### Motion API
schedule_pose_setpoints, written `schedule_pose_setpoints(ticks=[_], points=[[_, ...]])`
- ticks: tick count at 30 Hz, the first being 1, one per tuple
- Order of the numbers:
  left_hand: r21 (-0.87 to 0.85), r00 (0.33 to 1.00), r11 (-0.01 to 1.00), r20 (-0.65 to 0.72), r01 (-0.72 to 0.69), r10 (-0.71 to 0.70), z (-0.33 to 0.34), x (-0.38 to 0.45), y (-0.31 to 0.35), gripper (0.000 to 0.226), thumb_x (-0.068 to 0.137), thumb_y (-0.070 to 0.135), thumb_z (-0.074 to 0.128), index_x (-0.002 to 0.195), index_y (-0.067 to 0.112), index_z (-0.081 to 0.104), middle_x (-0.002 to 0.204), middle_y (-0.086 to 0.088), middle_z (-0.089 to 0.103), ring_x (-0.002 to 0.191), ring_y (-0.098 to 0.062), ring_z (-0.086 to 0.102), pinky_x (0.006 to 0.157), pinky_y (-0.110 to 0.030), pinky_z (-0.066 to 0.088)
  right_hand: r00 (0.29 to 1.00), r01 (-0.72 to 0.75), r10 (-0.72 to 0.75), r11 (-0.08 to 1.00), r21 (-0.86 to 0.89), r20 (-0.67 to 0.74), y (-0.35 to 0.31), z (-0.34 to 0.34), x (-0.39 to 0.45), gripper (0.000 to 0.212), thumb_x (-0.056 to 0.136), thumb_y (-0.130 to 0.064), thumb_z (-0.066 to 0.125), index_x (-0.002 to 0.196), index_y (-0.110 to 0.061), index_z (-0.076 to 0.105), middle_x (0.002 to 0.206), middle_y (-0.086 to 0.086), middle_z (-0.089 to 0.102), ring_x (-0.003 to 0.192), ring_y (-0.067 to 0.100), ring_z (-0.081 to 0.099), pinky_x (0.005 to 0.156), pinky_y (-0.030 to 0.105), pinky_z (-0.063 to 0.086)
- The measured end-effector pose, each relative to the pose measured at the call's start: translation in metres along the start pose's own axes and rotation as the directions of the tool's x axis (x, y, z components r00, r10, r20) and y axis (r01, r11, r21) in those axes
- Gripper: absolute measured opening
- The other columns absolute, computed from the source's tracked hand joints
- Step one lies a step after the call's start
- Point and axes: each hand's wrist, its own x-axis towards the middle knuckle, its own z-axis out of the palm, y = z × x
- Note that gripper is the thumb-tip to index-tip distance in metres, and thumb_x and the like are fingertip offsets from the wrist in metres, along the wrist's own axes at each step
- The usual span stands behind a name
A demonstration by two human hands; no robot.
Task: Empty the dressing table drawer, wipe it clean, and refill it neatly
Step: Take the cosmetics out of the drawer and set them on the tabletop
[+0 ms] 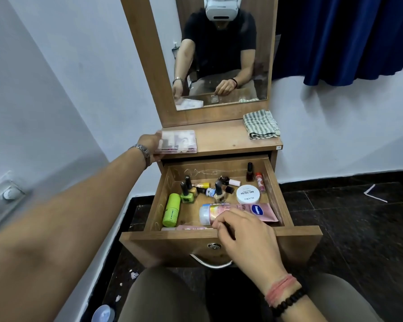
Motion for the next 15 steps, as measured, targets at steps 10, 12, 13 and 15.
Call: schedule_pose_setpoints(ticks=[10,12,13,15], points=[[0.577,0.869,0.659,0.226,-0.483,0.440,-0.006,0.004,-0.026,0.081,0.070,0.037,0.082,0.140,0.017,0.046,0.147,-0.007,0.039,0.134,-0.025,0.037,0.106,-0.038,0.034,1.000,0.007,-0.006,1.000,-0.027,0.010,0.000,0.002,-0.002,0.010,0.088,-0.035,0.049,0.083,-0.036,0.057,0.086,-0.021,0.058,0.082,-0.004,0.052,0.056,0.012,0.038],[0.594,0.868,0.648,0.201,-0.476,0.454,-0.004,0.005,-0.028,0.080,0.071,0.037,0.081,0.139,0.018,0.046,0.147,-0.007,0.040,0.133,-0.026,0.038,0.105,-0.038,0.034,1.000,0.006,-0.006,1.000,-0.026,0.014,0.000,0.002,-0.003,0.010,0.088,-0.035,0.049,0.082,-0.037,0.056,0.085,-0.022,0.058,0.081,-0.004,0.052,0.056,0.010,0.036],[0.603,0.871,0.646,0.189,-0.467,0.453,-0.004,0.006,-0.028,0.078,0.071,0.038,0.081,0.139,0.018,0.046,0.147,-0.007,0.040,0.133,-0.027,0.039,0.105,-0.038,0.035,1.000,0.005,-0.004,1.000,-0.026,0.014,-0.001,0.002,-0.003,0.010,0.088,-0.035,0.049,0.082,-0.037,0.057,0.085,-0.021,0.058,0.081,-0.004,0.052,0.055,0.010,0.036],[0.620,0.879,0.645,0.170,-0.447,0.446,-0.002,0.009,-0.028,0.075,0.072,0.037,0.081,0.138,0.019,0.048,0.147,-0.007,0.041,0.132,-0.028,0.040,0.103,-0.037,0.036,1.000,0.001,-0.001,1.000,-0.027,0.008,-0.001,0.001,-0.003,0.010,0.088,-0.035,0.049,0.082,-0.036,0.057,0.084,-0.020,0.058,0.079,-0.003,0.052,0.054,0.011,0.035]])
